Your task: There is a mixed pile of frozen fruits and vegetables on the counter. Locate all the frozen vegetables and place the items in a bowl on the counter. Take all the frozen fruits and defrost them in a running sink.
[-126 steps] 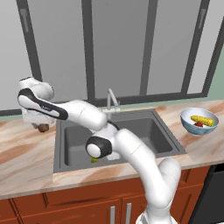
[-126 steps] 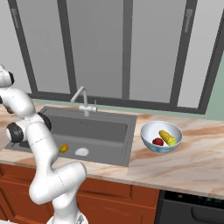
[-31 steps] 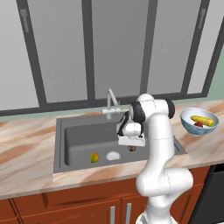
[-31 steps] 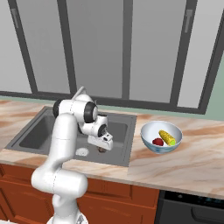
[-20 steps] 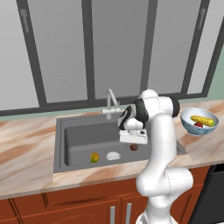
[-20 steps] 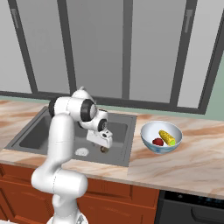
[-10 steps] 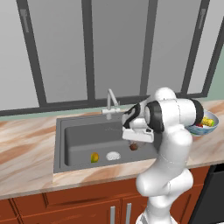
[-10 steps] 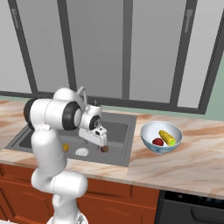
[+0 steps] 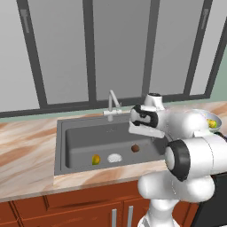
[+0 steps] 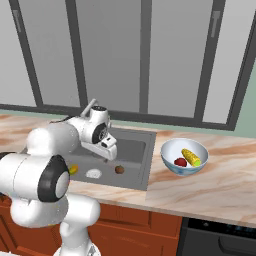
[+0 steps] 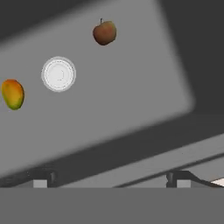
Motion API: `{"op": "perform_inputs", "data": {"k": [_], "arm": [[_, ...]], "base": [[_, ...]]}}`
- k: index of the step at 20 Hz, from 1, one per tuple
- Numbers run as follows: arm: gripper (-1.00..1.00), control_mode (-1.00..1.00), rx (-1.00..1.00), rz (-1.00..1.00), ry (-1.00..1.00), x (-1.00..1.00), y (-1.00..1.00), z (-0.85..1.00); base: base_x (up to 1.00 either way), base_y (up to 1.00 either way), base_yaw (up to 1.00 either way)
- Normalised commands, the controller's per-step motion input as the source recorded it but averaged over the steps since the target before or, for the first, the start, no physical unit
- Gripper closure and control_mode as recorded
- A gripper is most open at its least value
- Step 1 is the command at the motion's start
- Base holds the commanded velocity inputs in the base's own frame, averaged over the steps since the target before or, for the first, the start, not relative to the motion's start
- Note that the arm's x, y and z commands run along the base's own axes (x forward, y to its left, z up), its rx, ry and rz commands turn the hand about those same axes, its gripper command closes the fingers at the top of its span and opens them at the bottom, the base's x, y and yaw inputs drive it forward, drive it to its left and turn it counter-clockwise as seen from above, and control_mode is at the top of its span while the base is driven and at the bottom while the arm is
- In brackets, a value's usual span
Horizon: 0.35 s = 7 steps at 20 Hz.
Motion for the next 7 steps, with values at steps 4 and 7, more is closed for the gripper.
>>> {"op": "perform_inputs", "data": {"k": [4,7], "arm": [[-1.00,-1.00,0.00,0.00,-0.09,-0.49,0.00,1.00],[-1.00,-1.00,0.02,-0.03,-0.13,-0.43,0.00,1.00]], "base": [[0.00,0.00,0.00],[0.00,0.00,0.00]]}}
